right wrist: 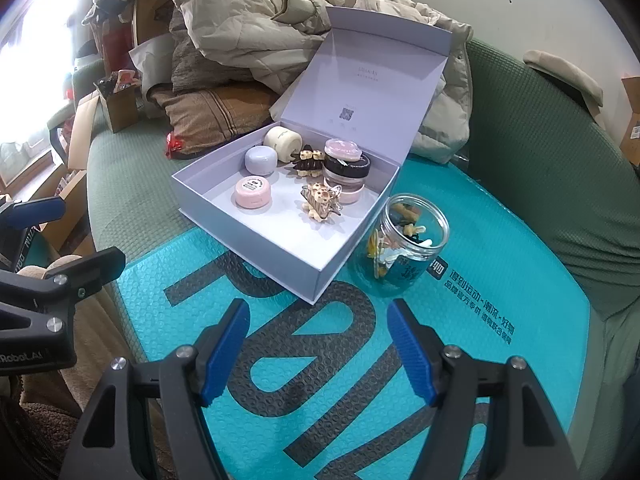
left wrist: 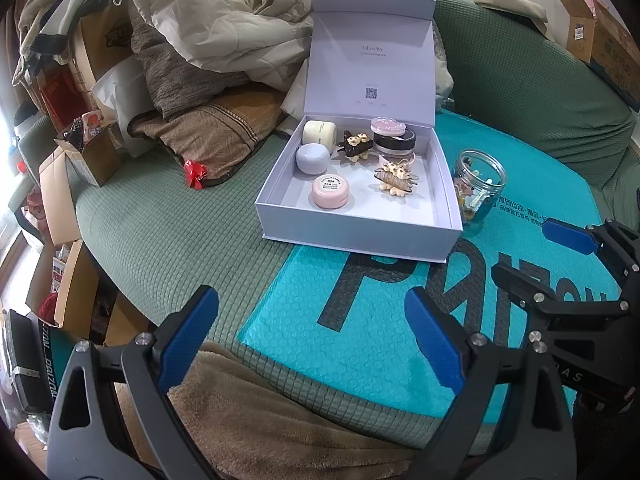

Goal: Organize objects

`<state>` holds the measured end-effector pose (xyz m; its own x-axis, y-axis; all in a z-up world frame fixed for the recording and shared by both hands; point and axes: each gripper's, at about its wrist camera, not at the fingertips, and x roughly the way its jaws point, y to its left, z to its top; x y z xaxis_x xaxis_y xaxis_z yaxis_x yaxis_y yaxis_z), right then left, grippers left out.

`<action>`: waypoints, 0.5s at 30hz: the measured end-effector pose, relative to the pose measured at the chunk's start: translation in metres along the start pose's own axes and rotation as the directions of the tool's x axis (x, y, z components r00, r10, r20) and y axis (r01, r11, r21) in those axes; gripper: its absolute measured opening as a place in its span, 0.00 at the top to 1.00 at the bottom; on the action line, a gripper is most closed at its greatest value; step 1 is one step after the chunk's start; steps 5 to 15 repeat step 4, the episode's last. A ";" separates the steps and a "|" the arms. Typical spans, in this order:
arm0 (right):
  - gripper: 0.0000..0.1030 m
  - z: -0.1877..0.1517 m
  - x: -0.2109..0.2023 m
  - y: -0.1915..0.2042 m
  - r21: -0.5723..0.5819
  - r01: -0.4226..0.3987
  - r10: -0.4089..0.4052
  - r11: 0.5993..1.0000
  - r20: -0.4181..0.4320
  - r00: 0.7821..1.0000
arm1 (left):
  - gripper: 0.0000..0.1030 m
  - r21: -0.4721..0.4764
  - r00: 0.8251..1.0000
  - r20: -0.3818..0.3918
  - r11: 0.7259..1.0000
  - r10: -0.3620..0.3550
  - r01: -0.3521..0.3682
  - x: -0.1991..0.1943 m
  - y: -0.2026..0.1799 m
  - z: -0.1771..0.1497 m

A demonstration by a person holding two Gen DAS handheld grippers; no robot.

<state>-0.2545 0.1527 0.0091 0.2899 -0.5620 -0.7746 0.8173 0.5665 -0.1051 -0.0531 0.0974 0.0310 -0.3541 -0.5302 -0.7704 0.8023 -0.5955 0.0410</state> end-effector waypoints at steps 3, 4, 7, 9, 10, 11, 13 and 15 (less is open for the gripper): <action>0.30 0.001 0.001 0.000 0.000 0.000 0.000 1.000 -0.002 1.000 | 0.09 -0.001 1.000 -0.002 1.000 -0.001 0.001 0.000 0.000 0.000; 0.30 0.001 0.001 0.000 0.001 0.000 0.000 1.000 -0.002 1.000 | 0.09 -0.001 1.000 -0.002 1.000 -0.003 0.003 0.000 0.000 0.000; 0.30 0.001 0.001 0.000 0.001 0.000 0.000 1.000 -0.002 1.000 | 0.09 -0.001 1.000 -0.002 1.000 -0.003 0.003 0.000 0.000 0.000; 0.30 0.001 0.001 0.000 0.001 0.000 0.000 1.000 -0.002 1.000 | 0.09 -0.001 1.000 -0.002 1.000 -0.003 0.003 0.000 0.000 0.000; 0.30 0.001 0.001 0.000 0.001 0.000 0.000 1.000 -0.002 1.000 | 0.09 -0.001 1.000 -0.002 1.000 -0.003 0.003 0.000 0.000 0.000; 0.30 0.001 0.001 0.000 0.001 0.000 0.000 1.000 -0.002 1.000 | 0.09 -0.001 1.000 -0.002 1.000 -0.003 0.003 0.000 0.000 0.000; 0.30 0.001 0.001 0.000 0.001 0.000 0.000 1.000 -0.002 1.000 | 0.09 -0.001 1.000 -0.002 1.000 -0.003 0.003 0.000 0.000 0.000; 0.30 0.001 0.001 0.000 0.001 0.000 0.000 1.000 -0.002 1.000 | 0.09 -0.001 1.000 -0.002 1.000 -0.003 0.003 0.000 0.000 0.000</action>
